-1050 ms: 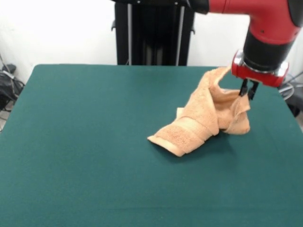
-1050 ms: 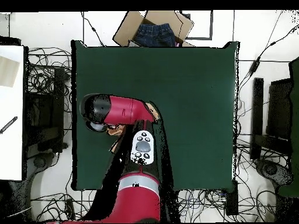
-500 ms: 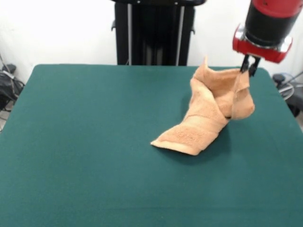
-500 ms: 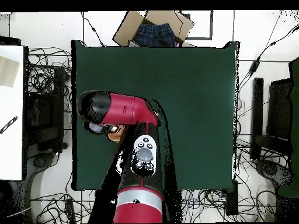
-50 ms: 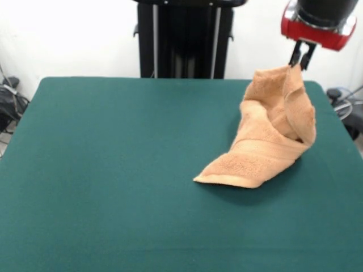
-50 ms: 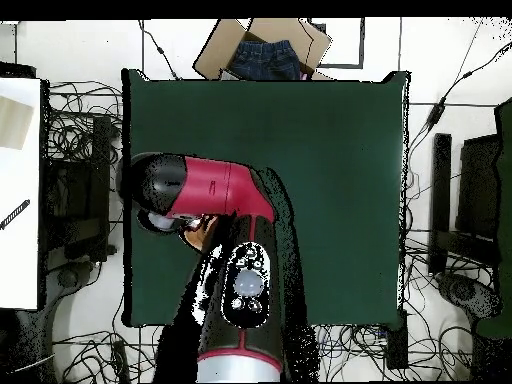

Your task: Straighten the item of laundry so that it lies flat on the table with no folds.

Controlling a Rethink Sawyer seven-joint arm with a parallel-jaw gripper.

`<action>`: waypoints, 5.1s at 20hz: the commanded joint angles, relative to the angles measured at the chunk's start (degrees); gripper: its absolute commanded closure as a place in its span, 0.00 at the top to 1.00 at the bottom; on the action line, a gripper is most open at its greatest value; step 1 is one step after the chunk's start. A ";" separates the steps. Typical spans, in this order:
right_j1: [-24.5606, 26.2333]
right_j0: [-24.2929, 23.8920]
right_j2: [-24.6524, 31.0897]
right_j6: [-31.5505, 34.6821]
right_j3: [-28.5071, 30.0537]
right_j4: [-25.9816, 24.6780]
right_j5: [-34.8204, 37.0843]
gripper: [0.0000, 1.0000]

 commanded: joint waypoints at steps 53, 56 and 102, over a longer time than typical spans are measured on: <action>-6.86 -1.98 -6.29 10.25 -3.82 -1.33 18.06 0.00; -7.59 -1.85 -6.25 9.63 -2.57 -1.04 17.43 0.00; -7.12 0.05 -5.67 10.52 1.76 0.66 10.64 0.00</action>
